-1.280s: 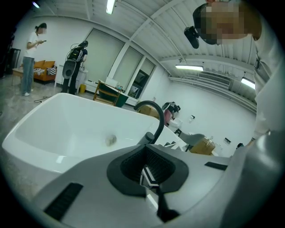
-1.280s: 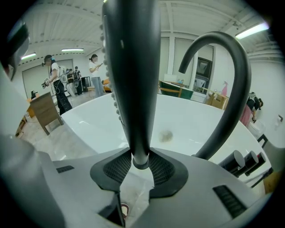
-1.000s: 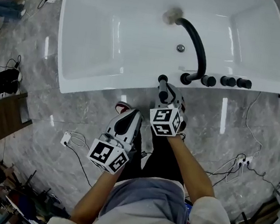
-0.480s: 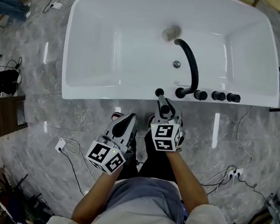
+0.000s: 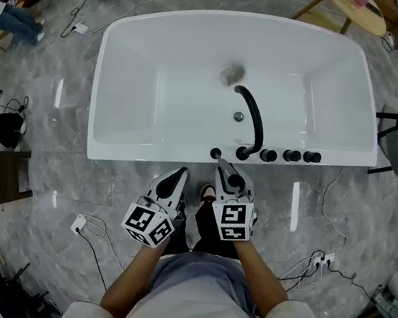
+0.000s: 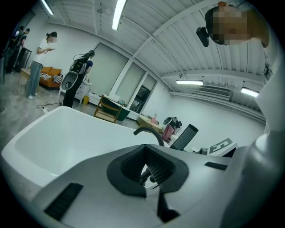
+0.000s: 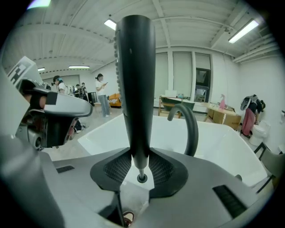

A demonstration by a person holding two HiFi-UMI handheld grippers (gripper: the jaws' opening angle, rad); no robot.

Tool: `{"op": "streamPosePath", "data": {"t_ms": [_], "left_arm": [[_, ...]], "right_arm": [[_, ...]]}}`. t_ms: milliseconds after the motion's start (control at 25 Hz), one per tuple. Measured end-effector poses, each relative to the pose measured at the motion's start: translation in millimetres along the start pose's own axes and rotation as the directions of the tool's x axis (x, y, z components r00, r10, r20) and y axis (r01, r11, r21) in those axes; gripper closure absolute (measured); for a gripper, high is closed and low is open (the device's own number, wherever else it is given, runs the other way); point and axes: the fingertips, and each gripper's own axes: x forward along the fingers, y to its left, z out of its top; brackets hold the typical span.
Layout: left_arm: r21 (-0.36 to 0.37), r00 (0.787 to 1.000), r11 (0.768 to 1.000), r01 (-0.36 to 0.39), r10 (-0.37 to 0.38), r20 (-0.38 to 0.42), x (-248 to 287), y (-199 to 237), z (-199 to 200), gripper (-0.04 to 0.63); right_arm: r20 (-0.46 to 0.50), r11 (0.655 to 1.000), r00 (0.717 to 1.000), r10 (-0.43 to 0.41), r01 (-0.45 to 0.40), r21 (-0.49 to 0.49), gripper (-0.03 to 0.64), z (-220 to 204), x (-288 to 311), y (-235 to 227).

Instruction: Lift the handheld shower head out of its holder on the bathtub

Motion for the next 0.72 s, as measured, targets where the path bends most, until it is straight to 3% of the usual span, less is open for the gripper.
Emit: {"op": "streamPosePath", "data": {"t_ms": [280, 720], "left_arm": [[0.083, 1.0, 0.996, 0.023, -0.024, 0.015, -6.0, -25.6, 22.2, 0.591], [0.1, 0.986, 0.988, 0.12, -0.13, 0.103, -4.4, -67.7, 79.5, 0.591]], "right_arm": [[0.06, 1.0, 0.998, 0.011, -0.01, -0.006, 0.484, 37.2, -43.6, 4.6], [0.14, 0.997, 0.987, 0.072, -0.066, -0.049, 0.485, 102.2, -101.4, 20.5]]}}
